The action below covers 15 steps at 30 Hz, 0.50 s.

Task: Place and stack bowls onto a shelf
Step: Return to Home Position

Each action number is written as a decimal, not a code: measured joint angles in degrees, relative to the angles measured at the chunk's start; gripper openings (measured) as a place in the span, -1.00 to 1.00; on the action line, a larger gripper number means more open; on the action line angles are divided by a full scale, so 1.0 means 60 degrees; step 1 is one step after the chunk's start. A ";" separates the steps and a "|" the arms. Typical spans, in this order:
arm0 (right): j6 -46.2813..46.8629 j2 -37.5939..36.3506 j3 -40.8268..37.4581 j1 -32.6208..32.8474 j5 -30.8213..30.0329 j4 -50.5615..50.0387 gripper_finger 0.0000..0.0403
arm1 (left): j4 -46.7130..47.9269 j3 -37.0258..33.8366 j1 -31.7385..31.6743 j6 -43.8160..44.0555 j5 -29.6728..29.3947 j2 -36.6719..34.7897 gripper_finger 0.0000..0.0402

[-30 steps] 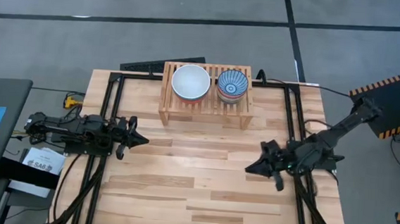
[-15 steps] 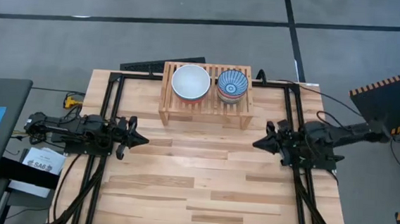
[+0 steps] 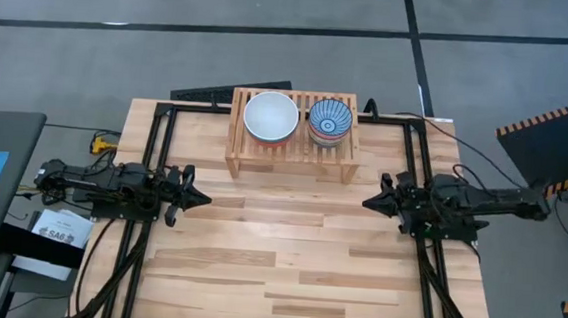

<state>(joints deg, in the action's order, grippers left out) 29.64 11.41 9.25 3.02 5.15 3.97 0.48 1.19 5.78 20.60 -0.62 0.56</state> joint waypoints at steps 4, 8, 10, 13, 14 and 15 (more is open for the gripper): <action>-0.0174 -0.1152 -0.0165 0.0052 -0.0215 -0.0610 -0.91 | -0.0002 0.0000 0.0000 0.0000 0.0000 0.0000 -1.00; -0.0481 -0.1885 -0.0167 0.0052 -0.0466 -0.1478 -0.91 | -0.0002 0.0004 0.0000 -0.0003 -0.0003 0.0000 -1.00; -0.0582 -0.1894 -0.0211 0.0061 -0.0484 -0.1733 -0.91 | 0.0001 0.0005 0.0000 -0.0004 -0.0004 0.0005 -1.00; -0.0682 -0.1904 -0.0394 0.0136 -0.0545 -0.1478 -0.91 | 0.0001 0.0007 0.0000 -0.0004 0.0000 0.0007 -1.00; -0.0702 -0.1895 -0.0578 0.0163 -0.0590 -0.1287 -0.91 | 0.0002 0.0007 0.0000 -0.0004 -0.0003 0.0007 -1.00; -0.0711 -0.1883 -0.0769 0.0199 -0.0599 -0.1108 -0.91 | 0.0001 0.0007 0.0000 -0.0004 0.0000 0.0007 -1.00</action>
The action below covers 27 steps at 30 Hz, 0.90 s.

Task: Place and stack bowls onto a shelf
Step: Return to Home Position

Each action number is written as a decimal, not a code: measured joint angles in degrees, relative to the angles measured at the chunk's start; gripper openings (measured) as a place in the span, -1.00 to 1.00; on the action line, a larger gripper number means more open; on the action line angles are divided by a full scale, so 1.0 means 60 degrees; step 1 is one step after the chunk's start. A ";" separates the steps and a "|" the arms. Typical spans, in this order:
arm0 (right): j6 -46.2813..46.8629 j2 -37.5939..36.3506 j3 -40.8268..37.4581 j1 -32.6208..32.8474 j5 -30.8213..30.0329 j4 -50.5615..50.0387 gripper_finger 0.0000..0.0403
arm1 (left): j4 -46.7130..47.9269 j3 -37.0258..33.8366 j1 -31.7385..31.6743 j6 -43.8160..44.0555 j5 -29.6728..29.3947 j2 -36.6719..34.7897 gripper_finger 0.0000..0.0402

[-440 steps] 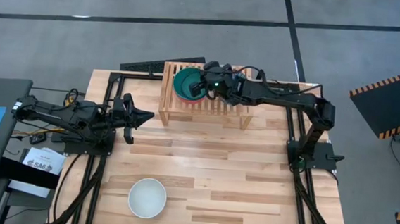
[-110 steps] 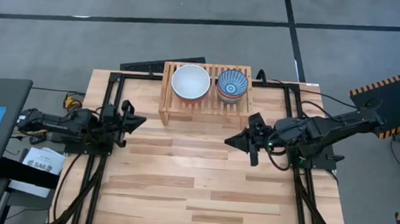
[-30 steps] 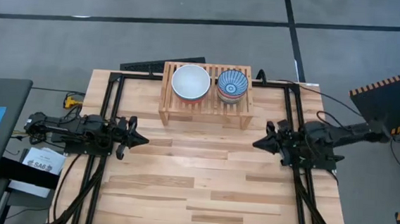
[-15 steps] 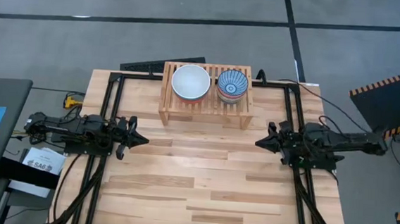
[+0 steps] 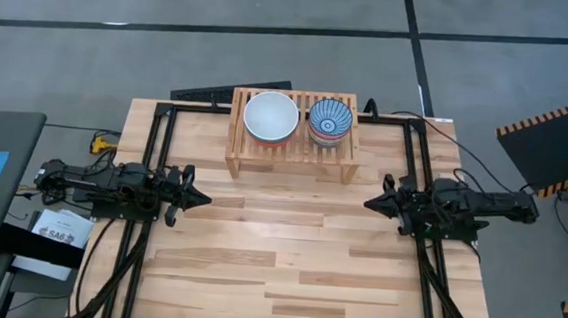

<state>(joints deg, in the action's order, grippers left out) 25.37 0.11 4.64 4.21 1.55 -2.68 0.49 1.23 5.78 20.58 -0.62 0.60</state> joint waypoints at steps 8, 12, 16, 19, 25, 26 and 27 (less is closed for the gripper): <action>-0.0894 -0.0016 -0.0691 0.0134 -0.0038 0.0946 -0.91 | 0.0000 0.0000 0.0000 0.0000 0.0000 0.0022 -1.00; -0.1802 -0.0009 -0.0695 -0.0103 -0.0037 0.0740 -0.91 | 0.0000 0.0000 0.0000 0.0000 0.0000 0.0022 -1.00; -0.2061 0.0000 -0.0695 -0.0299 -0.0002 0.0704 -0.90 | 0.0000 0.0000 0.0000 0.0000 0.0000 0.0022 -1.00; -0.2187 -0.0003 -0.0695 -0.0275 0.0028 0.0675 -0.90 | 0.0000 0.0000 0.0000 0.0000 0.0000 0.0022 -1.00; -0.2341 0.0102 -0.0695 -0.0201 0.0003 0.0621 -0.88 | 0.0000 0.0000 0.0000 0.0000 0.0000 0.0022 -1.00; -0.2506 0.0150 -0.0695 -0.0201 0.0002 0.0617 -0.86 | 0.0000 0.0000 0.0002 0.0000 0.0000 0.0022 -1.00; -0.2671 0.0182 -0.0699 -0.0201 0.0002 0.0617 -0.85 | 0.0000 0.0000 0.0000 0.0000 0.0000 0.0022 -1.00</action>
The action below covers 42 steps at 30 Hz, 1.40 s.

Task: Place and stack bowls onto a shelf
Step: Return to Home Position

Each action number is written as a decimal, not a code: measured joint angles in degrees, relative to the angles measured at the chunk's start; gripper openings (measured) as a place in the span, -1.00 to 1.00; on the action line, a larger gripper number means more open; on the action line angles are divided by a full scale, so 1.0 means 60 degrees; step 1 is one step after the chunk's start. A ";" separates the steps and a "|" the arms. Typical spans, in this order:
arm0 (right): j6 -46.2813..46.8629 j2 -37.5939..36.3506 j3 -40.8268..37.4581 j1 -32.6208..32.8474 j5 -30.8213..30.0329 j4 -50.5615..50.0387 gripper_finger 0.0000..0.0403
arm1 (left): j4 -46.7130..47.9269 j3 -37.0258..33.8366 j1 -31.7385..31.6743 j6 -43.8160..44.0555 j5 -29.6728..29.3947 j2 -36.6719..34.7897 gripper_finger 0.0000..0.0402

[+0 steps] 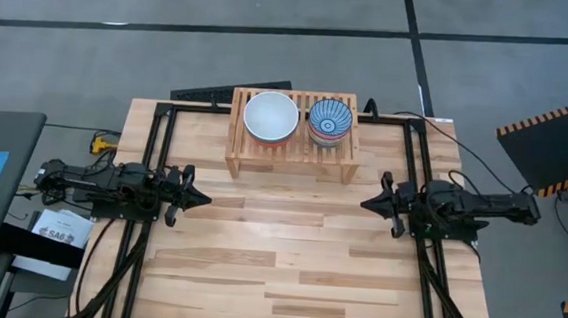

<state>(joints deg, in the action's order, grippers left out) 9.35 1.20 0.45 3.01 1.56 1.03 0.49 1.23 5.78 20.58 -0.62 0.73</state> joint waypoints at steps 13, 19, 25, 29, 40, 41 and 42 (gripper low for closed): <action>-0.0132 0.0122 -0.0007 0.0000 -0.0007 -0.0016 -0.77 | -0.0004 0.0000 0.0003 0.0000 0.0000 0.0000 -1.00; -0.0132 0.0122 -0.0007 0.0000 -0.0011 -0.0020 -0.77 | -0.0004 0.0001 0.0000 0.0000 0.0000 0.0000 -1.00; -0.0132 0.0122 -0.0013 0.0000 -0.0018 -0.0020 -0.77 | -0.0004 0.0000 0.0002 0.0000 0.0000 0.0000 -1.00; -0.0129 0.0122 -0.0015 0.0000 -0.0018 -0.0023 -0.77 | -0.0004 0.0000 0.0000 0.0000 0.0000 0.0000 -1.00; -0.0128 0.0122 -0.0015 0.0000 -0.0022 -0.0023 -0.77 | -0.0004 0.0000 0.0001 0.0000 0.0000 0.0000 -1.00; -0.0128 0.0122 -0.0015 0.0000 -0.0022 -0.0023 -0.77 | -0.0004 0.0000 0.0003 0.0000 0.0000 0.0000 -1.00; -0.0128 0.0122 -0.0015 0.0000 -0.0022 -0.0027 -0.77 | -0.0004 0.0000 0.0004 0.0000 0.0000 0.0000 -1.00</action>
